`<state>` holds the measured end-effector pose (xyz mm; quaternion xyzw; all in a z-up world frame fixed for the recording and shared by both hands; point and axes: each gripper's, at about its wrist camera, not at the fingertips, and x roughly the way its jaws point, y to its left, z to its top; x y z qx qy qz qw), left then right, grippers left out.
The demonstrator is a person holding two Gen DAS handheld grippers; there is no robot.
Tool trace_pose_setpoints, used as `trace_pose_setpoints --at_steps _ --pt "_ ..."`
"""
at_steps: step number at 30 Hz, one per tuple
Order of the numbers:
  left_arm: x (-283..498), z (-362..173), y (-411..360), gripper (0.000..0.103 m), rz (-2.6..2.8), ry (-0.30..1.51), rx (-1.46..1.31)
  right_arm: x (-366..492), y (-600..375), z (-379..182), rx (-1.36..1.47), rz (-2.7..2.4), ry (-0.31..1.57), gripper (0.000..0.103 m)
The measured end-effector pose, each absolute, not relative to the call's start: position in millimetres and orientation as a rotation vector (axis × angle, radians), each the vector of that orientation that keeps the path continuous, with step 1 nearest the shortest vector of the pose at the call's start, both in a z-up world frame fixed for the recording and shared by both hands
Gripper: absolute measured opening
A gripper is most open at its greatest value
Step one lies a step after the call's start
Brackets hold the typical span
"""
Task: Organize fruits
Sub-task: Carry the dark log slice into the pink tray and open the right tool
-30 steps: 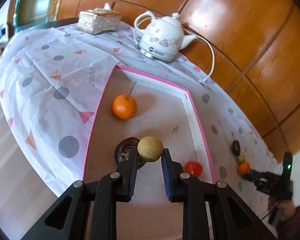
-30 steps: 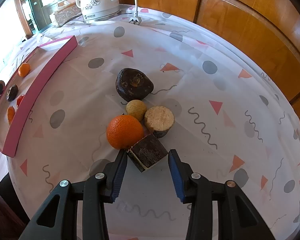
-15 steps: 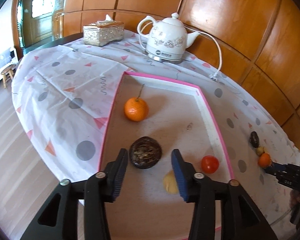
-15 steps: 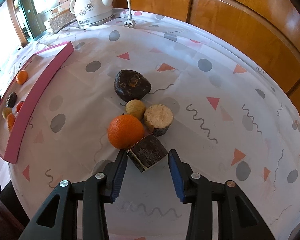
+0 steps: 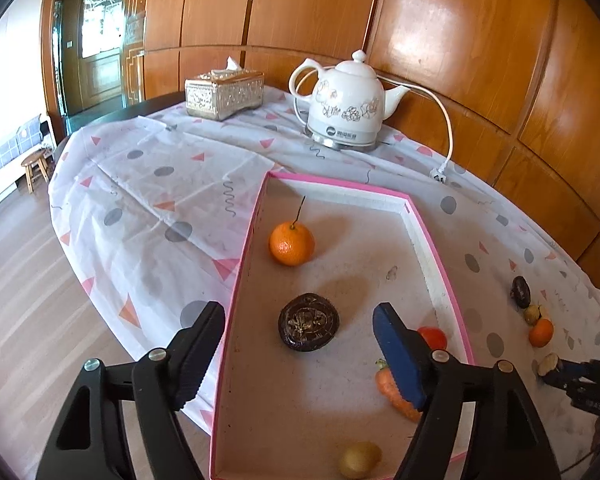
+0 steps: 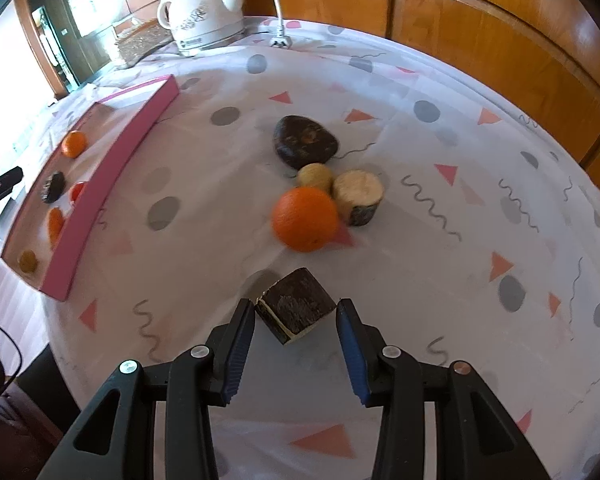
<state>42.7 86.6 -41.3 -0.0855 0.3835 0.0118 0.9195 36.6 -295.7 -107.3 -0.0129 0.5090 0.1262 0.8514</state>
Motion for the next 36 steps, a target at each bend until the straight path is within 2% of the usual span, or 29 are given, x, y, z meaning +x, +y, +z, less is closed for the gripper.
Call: trace_pose_setpoints --at_steps 5,13,28,36 --pt "42 -41 87 0.083 0.025 0.780 -0.174 31 -284 -104 0.018 0.315 1.061 0.042" --pt "38 -36 86 0.086 0.031 0.758 -0.162 31 -254 -92 0.047 0.402 1.031 0.042" --pt "33 -32 89 0.087 0.044 0.739 -0.160 59 -146 -49 -0.018 0.631 0.943 0.042" --pt "30 -30 92 0.087 0.039 0.728 -0.160 85 -103 -48 -0.024 0.653 0.957 0.043"
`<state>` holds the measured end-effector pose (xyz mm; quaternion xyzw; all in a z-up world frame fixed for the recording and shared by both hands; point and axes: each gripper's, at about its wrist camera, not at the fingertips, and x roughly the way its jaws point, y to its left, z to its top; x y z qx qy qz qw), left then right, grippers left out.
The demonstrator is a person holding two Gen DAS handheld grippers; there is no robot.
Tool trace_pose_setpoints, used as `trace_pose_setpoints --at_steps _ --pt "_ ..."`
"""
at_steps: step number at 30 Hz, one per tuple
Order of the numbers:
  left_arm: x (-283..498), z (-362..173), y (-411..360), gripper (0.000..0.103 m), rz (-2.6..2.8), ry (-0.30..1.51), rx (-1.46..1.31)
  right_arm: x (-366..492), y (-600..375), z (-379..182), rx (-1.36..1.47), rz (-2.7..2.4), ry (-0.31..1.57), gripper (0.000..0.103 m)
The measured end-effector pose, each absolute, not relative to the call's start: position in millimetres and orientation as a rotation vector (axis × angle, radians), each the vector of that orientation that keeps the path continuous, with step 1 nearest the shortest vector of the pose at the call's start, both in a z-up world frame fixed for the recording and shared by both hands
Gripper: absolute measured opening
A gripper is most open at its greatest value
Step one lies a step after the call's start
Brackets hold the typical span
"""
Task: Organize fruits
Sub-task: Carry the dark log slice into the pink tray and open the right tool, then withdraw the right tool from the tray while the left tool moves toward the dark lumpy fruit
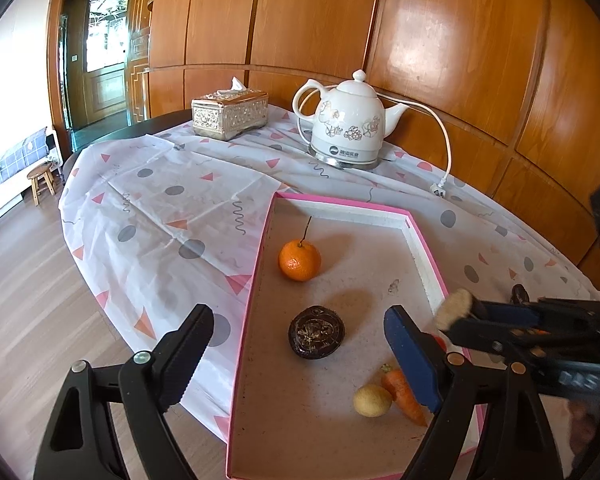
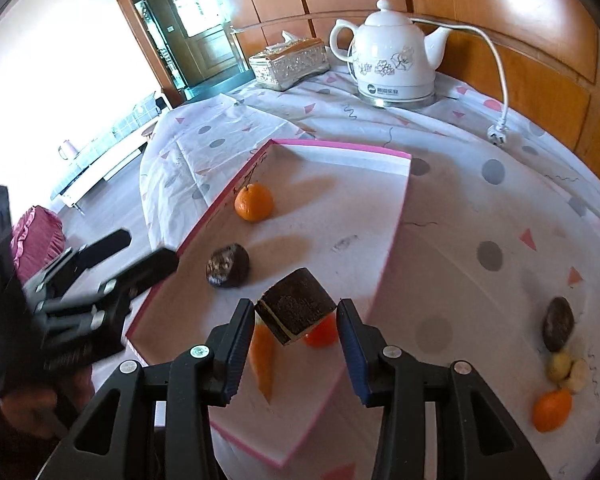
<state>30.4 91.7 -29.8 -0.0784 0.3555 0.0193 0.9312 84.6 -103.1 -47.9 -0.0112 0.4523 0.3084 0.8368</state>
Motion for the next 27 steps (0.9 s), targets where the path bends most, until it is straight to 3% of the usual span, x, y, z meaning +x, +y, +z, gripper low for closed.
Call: trace_pose_setpoints --at_steps 5,9,27 --pt "30 -29 92 0.087 0.039 0.725 -0.164 88 -100 -51 -0.008 0.642 0.966 0.044" --pt "30 -28 91 0.087 0.037 0.725 -0.162 81 -107 -51 -0.009 0.636 0.963 0.052" --pt "27 -30 73 0.087 -0.001 0.751 -0.129 43 -212 -57 -0.130 0.408 0.956 0.052"
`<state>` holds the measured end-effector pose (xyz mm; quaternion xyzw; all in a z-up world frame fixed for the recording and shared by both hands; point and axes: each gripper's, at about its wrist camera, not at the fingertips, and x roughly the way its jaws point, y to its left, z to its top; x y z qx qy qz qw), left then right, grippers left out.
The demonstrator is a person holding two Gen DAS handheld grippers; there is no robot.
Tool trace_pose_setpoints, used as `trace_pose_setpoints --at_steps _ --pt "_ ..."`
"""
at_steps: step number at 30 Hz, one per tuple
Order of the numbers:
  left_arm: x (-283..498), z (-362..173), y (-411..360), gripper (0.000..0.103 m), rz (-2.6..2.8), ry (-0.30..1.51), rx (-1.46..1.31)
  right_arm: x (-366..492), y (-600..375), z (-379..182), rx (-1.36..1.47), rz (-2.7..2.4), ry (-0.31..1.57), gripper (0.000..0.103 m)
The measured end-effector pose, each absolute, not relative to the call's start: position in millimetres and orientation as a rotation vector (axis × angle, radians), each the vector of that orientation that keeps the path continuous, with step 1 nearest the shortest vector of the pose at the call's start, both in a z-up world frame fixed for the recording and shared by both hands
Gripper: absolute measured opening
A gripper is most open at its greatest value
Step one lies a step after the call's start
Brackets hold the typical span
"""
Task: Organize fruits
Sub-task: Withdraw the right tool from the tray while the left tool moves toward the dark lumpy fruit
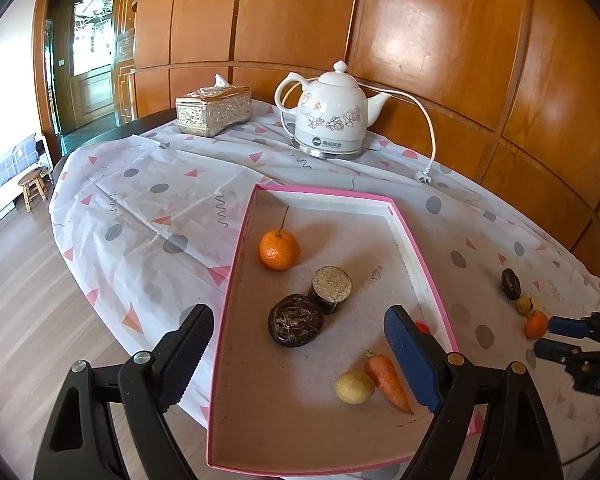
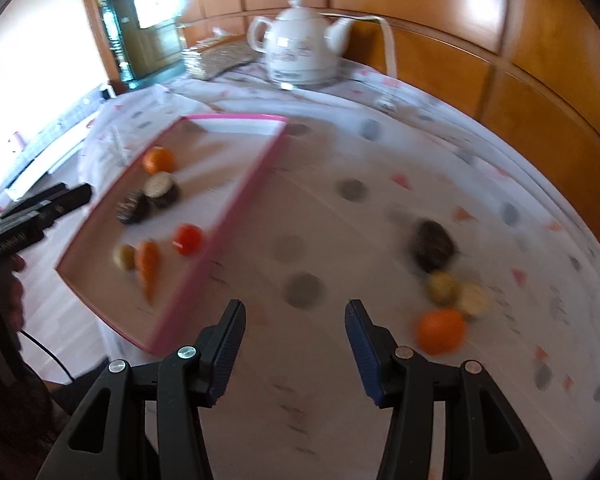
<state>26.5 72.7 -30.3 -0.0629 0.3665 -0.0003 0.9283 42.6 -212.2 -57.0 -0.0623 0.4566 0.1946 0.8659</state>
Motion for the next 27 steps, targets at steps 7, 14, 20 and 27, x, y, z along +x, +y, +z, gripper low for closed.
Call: trace_pose_setpoints --at_steps 7,14,20,27 --pt "27 -30 65 0.087 -0.020 0.757 -0.108 38 -282 -58 -0.115 0.249 0.977 0.052" --pt "27 -29 61 0.087 -0.027 0.762 -0.100 32 -349 -58 -0.095 0.099 0.996 0.052" --pt "28 -28 54 0.087 -0.038 0.769 -0.091 20 -417 -69 -0.027 -0.058 1.027 0.052" --pt "30 -25 40 0.087 -0.068 0.777 -0.076 10 -488 -89 0.130 -0.291 1.075 0.052"
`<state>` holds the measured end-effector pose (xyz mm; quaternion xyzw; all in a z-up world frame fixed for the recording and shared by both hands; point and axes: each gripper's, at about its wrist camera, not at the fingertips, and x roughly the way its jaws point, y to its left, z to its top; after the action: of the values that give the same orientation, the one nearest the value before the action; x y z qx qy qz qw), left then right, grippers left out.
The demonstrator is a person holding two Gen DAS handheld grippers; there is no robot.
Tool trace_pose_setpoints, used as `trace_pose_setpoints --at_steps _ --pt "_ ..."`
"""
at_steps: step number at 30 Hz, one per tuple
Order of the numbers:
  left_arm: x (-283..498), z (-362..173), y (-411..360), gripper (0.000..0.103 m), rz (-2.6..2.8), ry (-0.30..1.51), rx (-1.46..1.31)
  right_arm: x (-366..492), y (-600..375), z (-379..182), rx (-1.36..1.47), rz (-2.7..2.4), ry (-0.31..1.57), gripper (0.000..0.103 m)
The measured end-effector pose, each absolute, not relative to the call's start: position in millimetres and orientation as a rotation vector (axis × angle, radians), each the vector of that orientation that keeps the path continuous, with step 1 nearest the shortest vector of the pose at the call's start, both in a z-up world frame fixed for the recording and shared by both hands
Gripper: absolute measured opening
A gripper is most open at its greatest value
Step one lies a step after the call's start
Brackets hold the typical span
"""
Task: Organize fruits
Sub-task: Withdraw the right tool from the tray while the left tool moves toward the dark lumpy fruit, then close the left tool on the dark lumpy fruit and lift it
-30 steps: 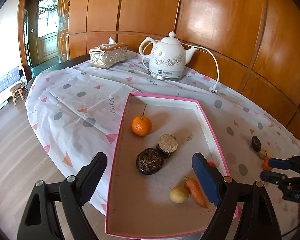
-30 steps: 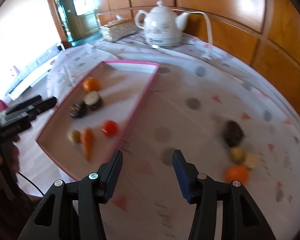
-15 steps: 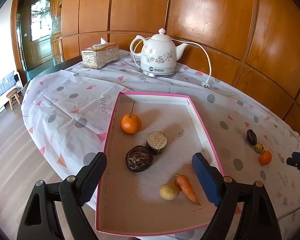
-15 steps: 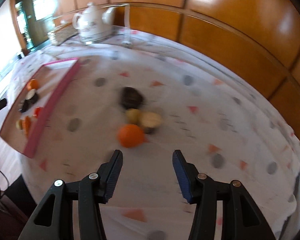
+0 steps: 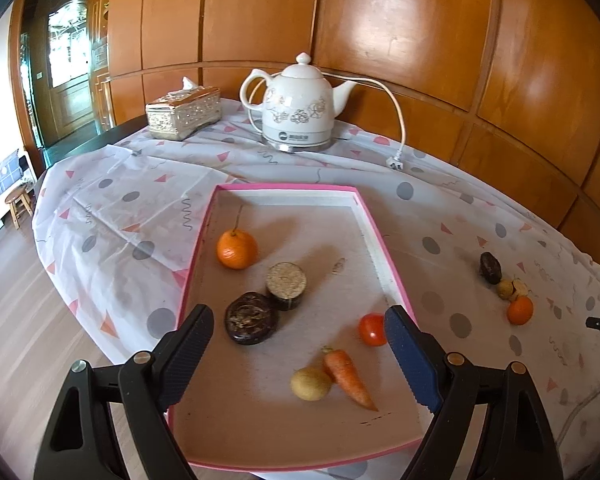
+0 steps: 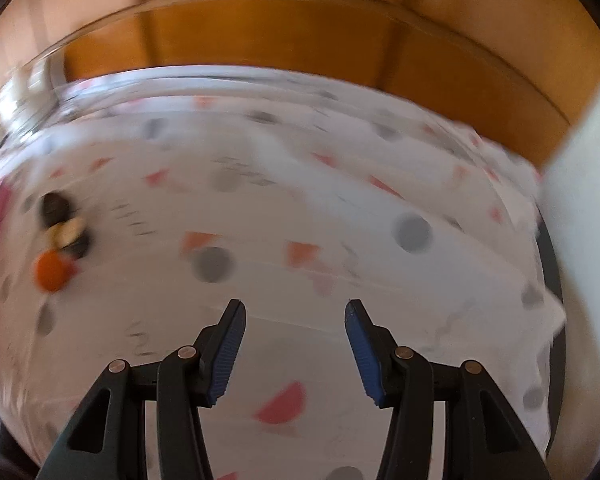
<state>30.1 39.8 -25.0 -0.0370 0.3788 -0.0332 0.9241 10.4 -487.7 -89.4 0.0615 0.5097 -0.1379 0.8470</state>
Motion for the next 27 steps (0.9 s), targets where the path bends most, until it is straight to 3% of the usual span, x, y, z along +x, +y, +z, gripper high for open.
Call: trace_pose_setpoints --at_steps 5,22,27 --pt "33 -24 28 0.087 -0.091 0.793 -0.068 6 -527 -103 0.215 -0.464 1.148 0.052" --pt "70 -15 -65 0.086 -0.311 0.862 -0.002 -19 -588 -85 0.469 -0.641 1.022 0.052" --pt "87 -23 -102 0.076 -0.367 0.900 0.030 -20 -587 -82 0.488 -0.610 1.005 0.052"
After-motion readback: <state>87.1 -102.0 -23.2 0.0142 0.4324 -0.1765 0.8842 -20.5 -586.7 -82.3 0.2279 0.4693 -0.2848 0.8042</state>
